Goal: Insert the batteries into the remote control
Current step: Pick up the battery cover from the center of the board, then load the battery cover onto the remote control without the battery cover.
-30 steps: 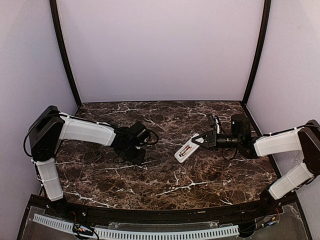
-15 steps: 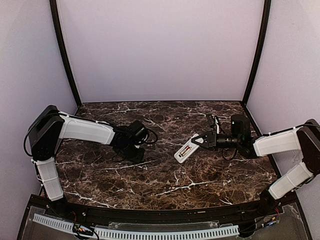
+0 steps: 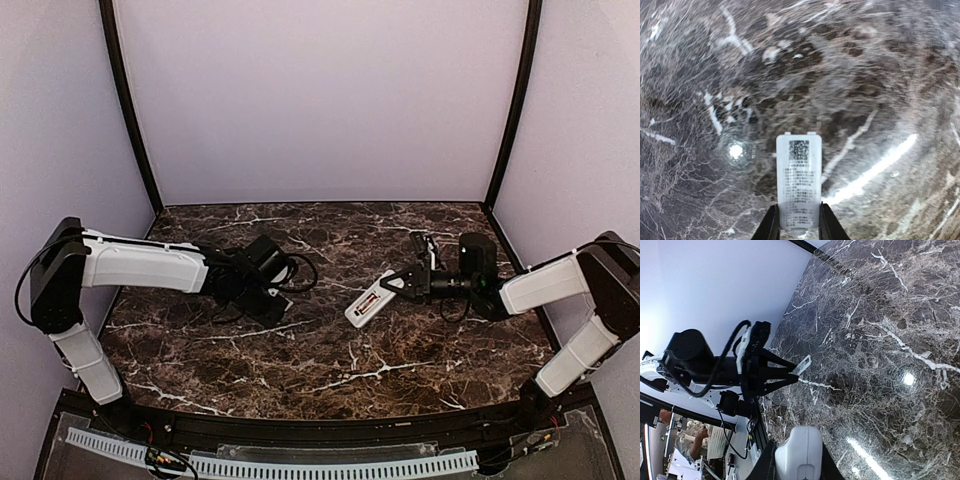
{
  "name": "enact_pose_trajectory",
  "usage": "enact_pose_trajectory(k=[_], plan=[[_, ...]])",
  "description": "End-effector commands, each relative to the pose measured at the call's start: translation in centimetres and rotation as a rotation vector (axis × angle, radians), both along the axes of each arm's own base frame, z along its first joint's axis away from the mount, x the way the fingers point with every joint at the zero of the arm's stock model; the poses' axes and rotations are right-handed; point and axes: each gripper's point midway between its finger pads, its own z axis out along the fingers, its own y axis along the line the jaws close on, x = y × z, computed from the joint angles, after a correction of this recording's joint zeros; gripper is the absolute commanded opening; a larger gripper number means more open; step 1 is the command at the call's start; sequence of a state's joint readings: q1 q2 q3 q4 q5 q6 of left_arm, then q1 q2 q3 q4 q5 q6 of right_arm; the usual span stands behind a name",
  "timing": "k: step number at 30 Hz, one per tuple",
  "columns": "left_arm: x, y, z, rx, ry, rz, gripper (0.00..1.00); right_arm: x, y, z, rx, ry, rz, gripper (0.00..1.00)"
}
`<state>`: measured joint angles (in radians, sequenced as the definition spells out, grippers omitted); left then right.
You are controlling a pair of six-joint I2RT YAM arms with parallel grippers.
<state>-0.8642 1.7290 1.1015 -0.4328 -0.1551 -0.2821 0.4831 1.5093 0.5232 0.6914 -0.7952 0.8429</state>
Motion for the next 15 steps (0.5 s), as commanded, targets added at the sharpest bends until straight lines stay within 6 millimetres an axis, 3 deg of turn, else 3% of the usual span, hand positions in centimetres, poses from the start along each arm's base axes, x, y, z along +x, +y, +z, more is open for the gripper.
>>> enact_pose_trajectory(k=[1, 9, 15], plan=[[-2.4, -2.7, 3.0, -0.043, -0.086, -0.213, 0.19, -0.3, 0.1, 0.4, 0.070, 0.017, 0.017, 0.00], [-6.0, -7.8, 8.0, -0.156, -0.172, -0.433, 0.19, -0.9, 0.4, -0.3, 0.092, 0.071, 0.018, 0.00], [-7.3, -10.2, 8.6, -0.141, -0.185, -0.508, 0.19, -1.4, 1.4, -0.5, 0.089, 0.071, 0.036, 0.00]])
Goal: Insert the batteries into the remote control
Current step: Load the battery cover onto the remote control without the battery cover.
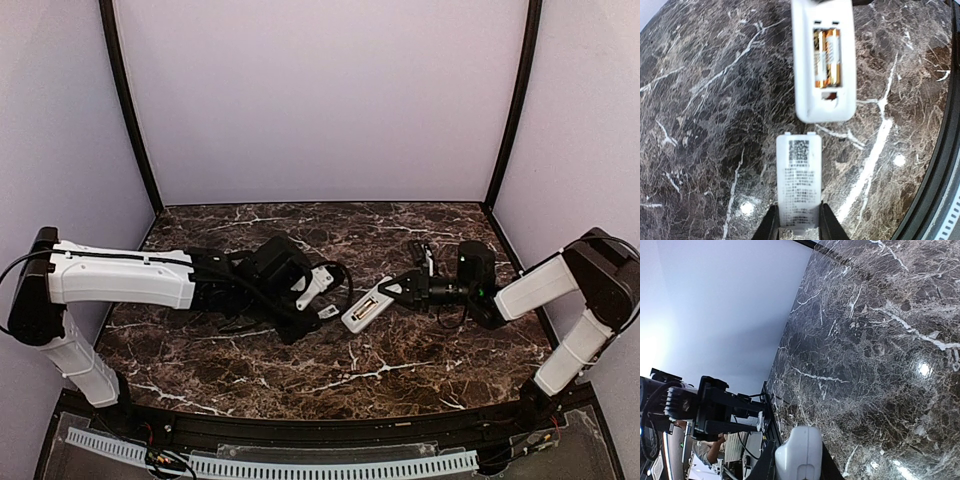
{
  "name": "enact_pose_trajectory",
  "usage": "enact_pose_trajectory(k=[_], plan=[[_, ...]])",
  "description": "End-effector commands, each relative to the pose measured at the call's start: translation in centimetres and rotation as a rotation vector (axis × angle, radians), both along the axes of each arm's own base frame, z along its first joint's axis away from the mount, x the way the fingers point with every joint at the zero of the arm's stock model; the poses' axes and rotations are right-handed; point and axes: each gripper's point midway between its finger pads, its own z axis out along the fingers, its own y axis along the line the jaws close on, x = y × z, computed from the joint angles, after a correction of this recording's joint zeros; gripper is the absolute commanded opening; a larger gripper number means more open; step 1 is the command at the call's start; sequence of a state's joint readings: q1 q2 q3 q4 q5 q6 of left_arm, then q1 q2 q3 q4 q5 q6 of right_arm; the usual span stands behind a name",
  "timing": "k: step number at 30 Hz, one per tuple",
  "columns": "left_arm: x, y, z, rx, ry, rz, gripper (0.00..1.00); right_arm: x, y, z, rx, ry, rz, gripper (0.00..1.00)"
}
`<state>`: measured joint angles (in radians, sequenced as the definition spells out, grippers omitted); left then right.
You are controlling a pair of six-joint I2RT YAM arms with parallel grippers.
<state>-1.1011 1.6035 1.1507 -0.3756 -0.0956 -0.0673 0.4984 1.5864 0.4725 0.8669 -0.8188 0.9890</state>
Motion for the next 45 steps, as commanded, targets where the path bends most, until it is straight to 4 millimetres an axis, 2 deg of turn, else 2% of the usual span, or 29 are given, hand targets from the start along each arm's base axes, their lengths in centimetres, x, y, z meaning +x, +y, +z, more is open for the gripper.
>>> enact_pose_trajectory(k=[1, 9, 20, 40, 45], plan=[[-0.5, -1.6, 1.5, -0.001, -0.032, -0.064, 0.19, -0.6, 1.1, 0.7, 0.027, -0.032, 0.029, 0.00], [-0.7, -3.3, 1.5, 0.018, -0.041, -0.093, 0.19, -1.5, 2.4, 0.2, 0.013, -0.025, 0.049, 0.00], [-0.4, -4.3, 0.7, 0.045, -0.041, -0.094, 0.19, -1.4, 3.4, 0.2, -0.021, -0.035, 0.043, 0.00], [0.8, -4.7, -0.7, 0.093, -0.062, -0.057, 0.18, -1.6, 3.9, 0.8, -0.022, -0.051, 0.050, 0.00], [0.8, -4.9, -0.4, 0.078, -0.065, -0.053, 0.17, -1.6, 3.8, 0.6, -0.029, -0.048, 0.046, 0.00]])
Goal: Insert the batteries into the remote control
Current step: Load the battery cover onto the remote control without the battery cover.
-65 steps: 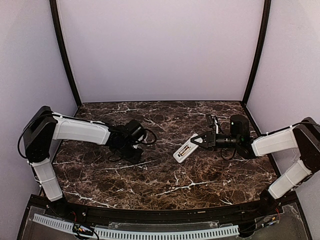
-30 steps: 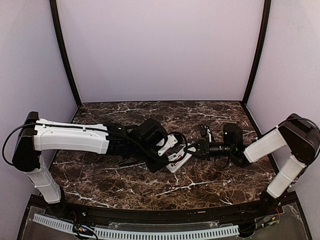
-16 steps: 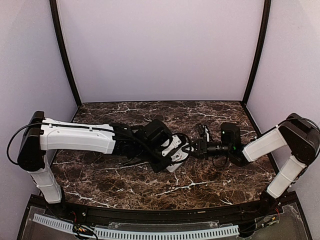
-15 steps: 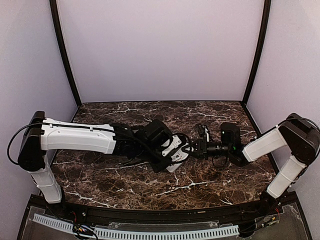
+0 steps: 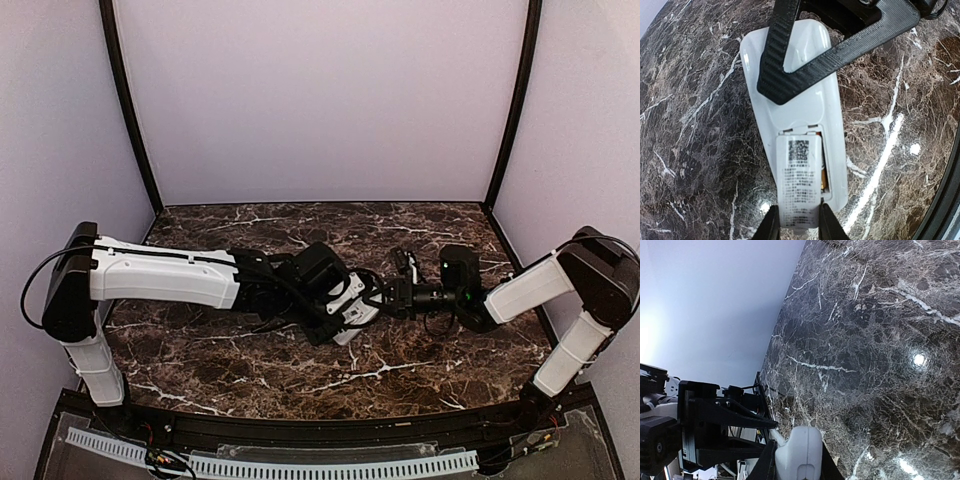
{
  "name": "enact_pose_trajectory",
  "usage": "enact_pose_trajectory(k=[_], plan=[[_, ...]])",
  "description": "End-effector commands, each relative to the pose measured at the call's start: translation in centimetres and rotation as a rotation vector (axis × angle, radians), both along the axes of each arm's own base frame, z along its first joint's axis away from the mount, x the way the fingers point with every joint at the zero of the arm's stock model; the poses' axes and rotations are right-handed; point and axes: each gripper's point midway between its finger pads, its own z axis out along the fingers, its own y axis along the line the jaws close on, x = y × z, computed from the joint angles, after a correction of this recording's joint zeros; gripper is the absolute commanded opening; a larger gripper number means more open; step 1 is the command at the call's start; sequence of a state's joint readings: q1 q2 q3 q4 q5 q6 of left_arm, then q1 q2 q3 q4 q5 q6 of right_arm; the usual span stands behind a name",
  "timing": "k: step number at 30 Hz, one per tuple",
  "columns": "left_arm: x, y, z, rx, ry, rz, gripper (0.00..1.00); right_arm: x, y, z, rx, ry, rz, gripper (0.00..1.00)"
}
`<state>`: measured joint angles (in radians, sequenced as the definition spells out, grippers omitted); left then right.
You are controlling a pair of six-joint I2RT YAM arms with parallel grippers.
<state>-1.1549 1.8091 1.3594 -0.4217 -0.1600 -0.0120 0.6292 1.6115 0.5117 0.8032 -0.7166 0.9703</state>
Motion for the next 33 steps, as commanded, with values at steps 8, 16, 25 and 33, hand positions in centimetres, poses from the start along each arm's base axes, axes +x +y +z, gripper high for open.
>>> enact_pose_trajectory(k=[8, 16, 25, 33], plan=[[0.2, -0.3, 0.6, 0.009, -0.012, 0.013, 0.16, 0.3, 0.6, 1.9, 0.031, -0.064, 0.006, 0.00], [0.3, -0.5, 0.2, 0.011, 0.001, 0.020, 0.16, 0.3, 0.7, 2.1, 0.037, -0.070, 0.000, 0.00], [0.5, -0.5, -0.2, 0.003, 0.037, 0.048, 0.15, 0.2, 0.8, 2.6, 0.051, -0.084, -0.008, 0.00], [0.8, -0.3, -0.6, -0.003, 0.087, 0.074, 0.15, 0.1, 0.8, 2.8, 0.057, -0.103, -0.015, 0.00]])
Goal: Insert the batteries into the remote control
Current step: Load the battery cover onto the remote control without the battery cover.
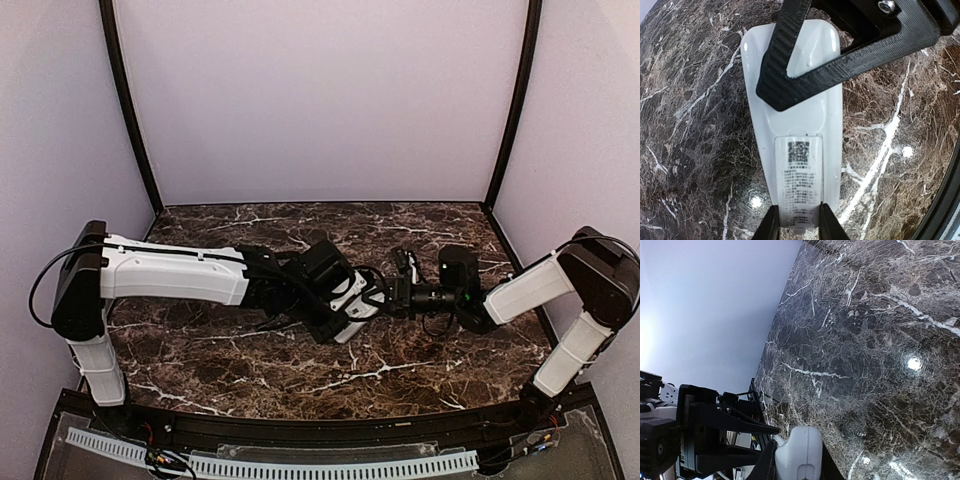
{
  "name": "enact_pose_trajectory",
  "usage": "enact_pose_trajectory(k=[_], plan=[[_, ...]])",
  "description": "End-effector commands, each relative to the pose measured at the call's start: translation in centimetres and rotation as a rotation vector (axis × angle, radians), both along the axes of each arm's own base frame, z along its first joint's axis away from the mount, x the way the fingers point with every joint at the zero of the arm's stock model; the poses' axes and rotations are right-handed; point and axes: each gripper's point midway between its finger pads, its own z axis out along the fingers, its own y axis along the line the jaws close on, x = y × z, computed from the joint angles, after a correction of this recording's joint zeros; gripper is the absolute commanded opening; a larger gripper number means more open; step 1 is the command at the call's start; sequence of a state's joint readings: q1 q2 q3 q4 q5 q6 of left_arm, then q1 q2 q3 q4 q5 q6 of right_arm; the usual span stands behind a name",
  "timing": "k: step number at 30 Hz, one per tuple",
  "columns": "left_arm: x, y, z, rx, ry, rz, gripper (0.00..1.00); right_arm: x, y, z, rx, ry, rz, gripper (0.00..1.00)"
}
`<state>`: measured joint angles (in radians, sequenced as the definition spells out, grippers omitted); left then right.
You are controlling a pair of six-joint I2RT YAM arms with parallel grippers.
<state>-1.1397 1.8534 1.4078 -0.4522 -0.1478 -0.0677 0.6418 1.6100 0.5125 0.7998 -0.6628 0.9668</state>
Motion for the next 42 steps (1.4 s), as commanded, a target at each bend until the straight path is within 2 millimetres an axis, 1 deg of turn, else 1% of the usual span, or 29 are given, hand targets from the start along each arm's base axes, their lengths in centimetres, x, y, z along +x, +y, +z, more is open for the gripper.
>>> enact_pose_trajectory(k=[1, 9, 18, 21, 27, 34, 39, 42], plan=[[0.1, 0.0, 0.0, -0.009, 0.051, 0.021, 0.15, -0.4, 0.8, 3.1, 0.073, -0.095, 0.023, 0.00], [0.5, 0.0, 0.1, -0.046, 0.104, 0.046, 0.14, -0.5, 1.0, 3.2, 0.084, -0.105, 0.035, 0.00], [0.8, -0.1, -0.3, -0.042, 0.096, 0.040, 0.16, -1.1, 1.5, 3.4, 0.118, -0.092, 0.067, 0.00], [0.9, 0.0, -0.4, -0.029, 0.088, 0.037, 0.19, -1.2, 1.5, 3.4, 0.130, -0.079, 0.071, 0.00], [1.1, 0.6, -0.5, -0.001, 0.069, 0.041, 0.24, -1.1, 1.2, 4.3, 0.154, -0.070, 0.064, 0.00], [1.1, 0.7, -0.3, 0.001, 0.066, 0.036, 0.34, -1.0, 1.1, 4.6, 0.160, -0.064, 0.063, 0.00], [1.0, 0.7, 0.0, -0.004, 0.065, 0.028, 0.38, -0.9, 0.9, 4.5, 0.155, -0.063, 0.056, 0.00], [0.8, 0.6, 0.4, -0.013, 0.064, 0.019, 0.44, -0.8, 0.7, 4.4, 0.153, -0.062, 0.050, 0.00]])
